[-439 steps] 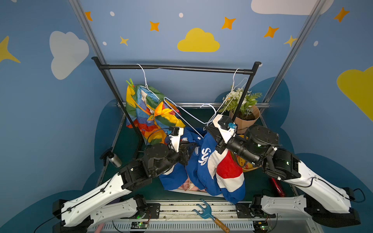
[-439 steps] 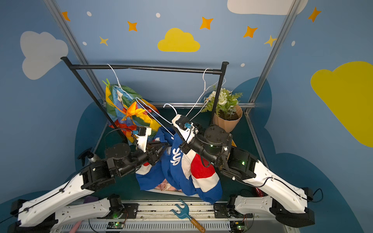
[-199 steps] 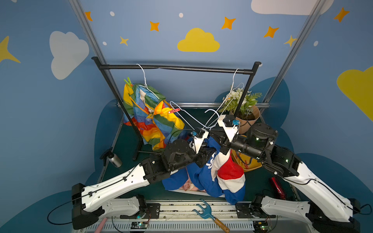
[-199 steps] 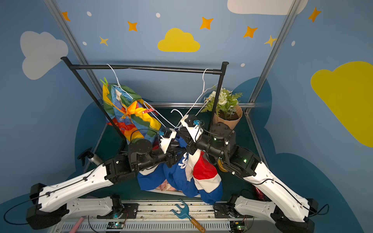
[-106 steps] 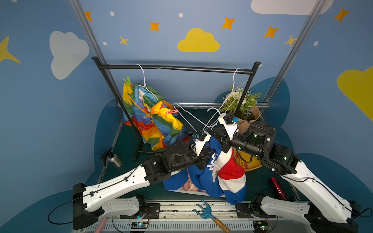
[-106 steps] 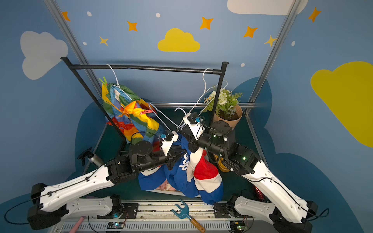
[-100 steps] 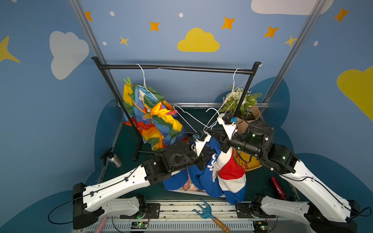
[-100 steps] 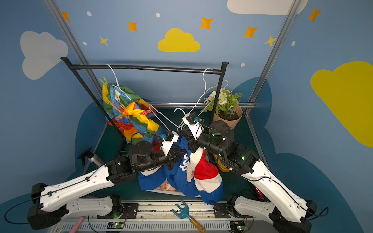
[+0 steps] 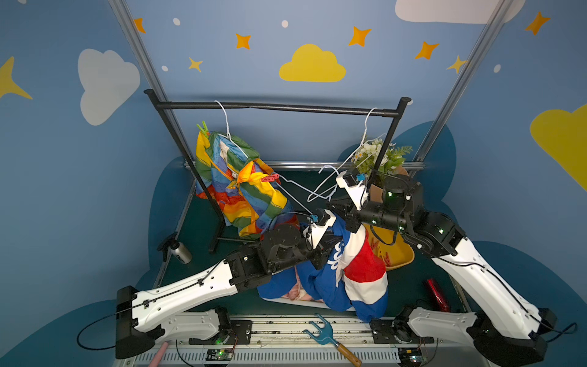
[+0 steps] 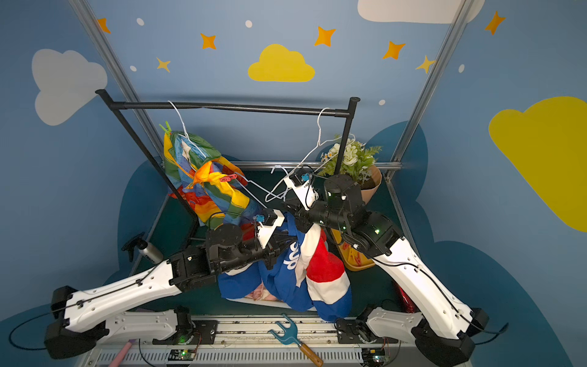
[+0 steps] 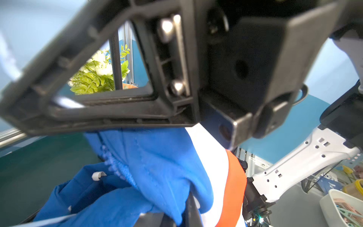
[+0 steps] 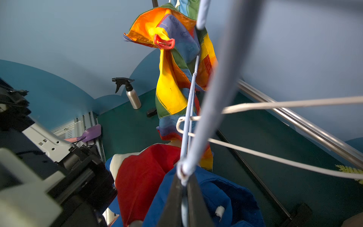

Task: Remove the clothespins securing jackets to the hanger
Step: Remove the jacket from the hanger.

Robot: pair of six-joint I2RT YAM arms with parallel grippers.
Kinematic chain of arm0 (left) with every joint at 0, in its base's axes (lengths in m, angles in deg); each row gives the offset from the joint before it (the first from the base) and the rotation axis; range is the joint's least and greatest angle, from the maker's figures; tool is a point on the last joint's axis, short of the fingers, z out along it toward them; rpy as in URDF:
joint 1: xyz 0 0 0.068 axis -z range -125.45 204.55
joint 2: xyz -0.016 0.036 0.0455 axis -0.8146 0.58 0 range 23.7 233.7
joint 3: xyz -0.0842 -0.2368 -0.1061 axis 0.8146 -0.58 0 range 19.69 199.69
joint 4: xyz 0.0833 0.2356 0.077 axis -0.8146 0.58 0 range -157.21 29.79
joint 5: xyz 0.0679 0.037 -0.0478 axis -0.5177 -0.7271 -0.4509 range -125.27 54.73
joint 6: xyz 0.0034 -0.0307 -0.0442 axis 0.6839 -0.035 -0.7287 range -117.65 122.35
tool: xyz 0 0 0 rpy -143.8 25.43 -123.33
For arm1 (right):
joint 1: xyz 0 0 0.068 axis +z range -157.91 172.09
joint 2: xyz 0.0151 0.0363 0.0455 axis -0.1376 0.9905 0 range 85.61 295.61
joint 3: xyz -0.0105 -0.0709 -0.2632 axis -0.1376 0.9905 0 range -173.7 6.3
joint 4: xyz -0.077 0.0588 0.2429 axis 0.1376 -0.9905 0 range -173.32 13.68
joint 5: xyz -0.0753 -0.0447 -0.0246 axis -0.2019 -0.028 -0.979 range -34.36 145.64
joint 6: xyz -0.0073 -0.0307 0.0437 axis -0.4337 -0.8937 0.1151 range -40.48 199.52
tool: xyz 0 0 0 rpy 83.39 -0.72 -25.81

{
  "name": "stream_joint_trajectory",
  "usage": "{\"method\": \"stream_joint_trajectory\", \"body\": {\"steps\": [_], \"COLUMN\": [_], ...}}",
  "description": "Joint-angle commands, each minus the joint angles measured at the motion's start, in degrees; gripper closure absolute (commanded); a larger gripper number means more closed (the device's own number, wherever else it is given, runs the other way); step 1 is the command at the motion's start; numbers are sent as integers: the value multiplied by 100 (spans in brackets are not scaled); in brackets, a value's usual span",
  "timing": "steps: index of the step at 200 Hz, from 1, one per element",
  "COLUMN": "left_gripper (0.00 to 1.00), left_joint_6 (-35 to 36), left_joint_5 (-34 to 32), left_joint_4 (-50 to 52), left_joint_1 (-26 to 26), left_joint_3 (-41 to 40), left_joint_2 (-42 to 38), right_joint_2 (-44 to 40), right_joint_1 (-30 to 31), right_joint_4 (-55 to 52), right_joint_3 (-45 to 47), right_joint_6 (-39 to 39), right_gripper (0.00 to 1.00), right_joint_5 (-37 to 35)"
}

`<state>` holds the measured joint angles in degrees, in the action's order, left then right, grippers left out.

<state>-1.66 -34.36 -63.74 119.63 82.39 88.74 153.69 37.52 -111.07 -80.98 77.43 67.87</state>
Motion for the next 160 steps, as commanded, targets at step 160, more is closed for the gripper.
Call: {"method": "stream_joint_trajectory", "body": {"steps": [160], "left_gripper": [96], "left_joint_6": [316], "left_joint_5": [-527], "left_joint_4": [921], "left_joint_1": [655], "left_joint_3": [-39], "left_joint_2": [169], "right_joint_2": [-436], "right_joint_1": [-670], "right_joint_4": [1171], "right_joint_3": [1214], "right_joint_6": [232], "right_gripper": [100], "right_joint_5": [441]}}
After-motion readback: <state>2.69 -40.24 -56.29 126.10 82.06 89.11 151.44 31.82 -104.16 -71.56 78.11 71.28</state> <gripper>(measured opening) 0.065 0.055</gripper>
